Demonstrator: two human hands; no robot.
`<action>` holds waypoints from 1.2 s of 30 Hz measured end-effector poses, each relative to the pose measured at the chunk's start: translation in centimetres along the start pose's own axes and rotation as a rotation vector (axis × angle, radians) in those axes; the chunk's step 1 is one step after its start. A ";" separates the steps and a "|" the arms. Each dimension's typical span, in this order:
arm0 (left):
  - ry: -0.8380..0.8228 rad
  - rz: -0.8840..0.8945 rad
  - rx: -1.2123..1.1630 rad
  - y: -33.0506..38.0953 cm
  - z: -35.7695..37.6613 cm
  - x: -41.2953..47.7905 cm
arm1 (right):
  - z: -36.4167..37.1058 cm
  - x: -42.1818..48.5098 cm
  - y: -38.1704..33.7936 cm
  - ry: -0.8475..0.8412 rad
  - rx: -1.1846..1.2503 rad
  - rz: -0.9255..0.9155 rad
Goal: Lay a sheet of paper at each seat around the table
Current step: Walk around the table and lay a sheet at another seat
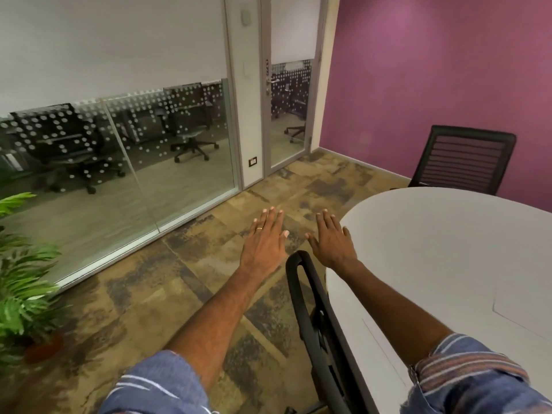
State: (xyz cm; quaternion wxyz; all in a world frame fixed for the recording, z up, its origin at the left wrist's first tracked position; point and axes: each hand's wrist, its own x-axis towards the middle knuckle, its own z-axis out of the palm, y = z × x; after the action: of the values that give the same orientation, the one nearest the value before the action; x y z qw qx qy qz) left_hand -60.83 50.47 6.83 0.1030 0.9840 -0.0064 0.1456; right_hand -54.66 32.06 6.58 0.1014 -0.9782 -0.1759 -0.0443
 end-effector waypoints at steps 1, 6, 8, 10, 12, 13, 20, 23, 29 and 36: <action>-0.015 0.018 -0.010 -1.5 0.4 1.3 | 0.4 1.2 -0.7 0.019 -0.006 0.025; -0.030 0.111 -0.040 -4.7 0.9 5.3 | 1.1 4.4 -2.4 0.051 -0.002 0.139; -0.054 0.152 -0.066 -6.9 1.2 7.6 | 1.7 6.2 -3.9 0.055 0.005 0.187; -0.058 0.166 -0.083 -7.5 1.5 9.0 | 1.8 7.0 -4.5 0.065 -0.013 0.195; -0.053 0.196 -0.097 -7.9 1.8 9.9 | 2.1 7.7 -4.8 0.060 -0.021 0.219; -0.061 0.216 -0.101 -8.2 2.3 11.3 | 2.3 8.8 -4.6 0.067 -0.027 0.242; -0.087 0.314 -0.153 -8.6 5.2 20.6 | 3.7 15.6 -1.0 0.084 -0.031 0.363; -0.093 0.334 -0.172 -8.2 6.4 24.7 | 4.7 18.7 1.7 0.067 -0.033 0.424; -0.132 0.397 -0.180 -7.0 9.2 31.3 | 5.3 23.0 5.8 0.043 -0.057 0.509; -0.186 0.490 -0.200 -5.3 13.2 37.8 | 5.8 27.3 9.3 0.040 -0.083 0.616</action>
State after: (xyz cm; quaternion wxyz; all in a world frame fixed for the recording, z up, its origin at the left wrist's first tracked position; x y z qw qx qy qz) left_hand -20.65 53.65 4.27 0.1603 0.9472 -0.2677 0.0740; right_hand -25.55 33.96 2.58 0.0736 -0.9877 0.1328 -0.0380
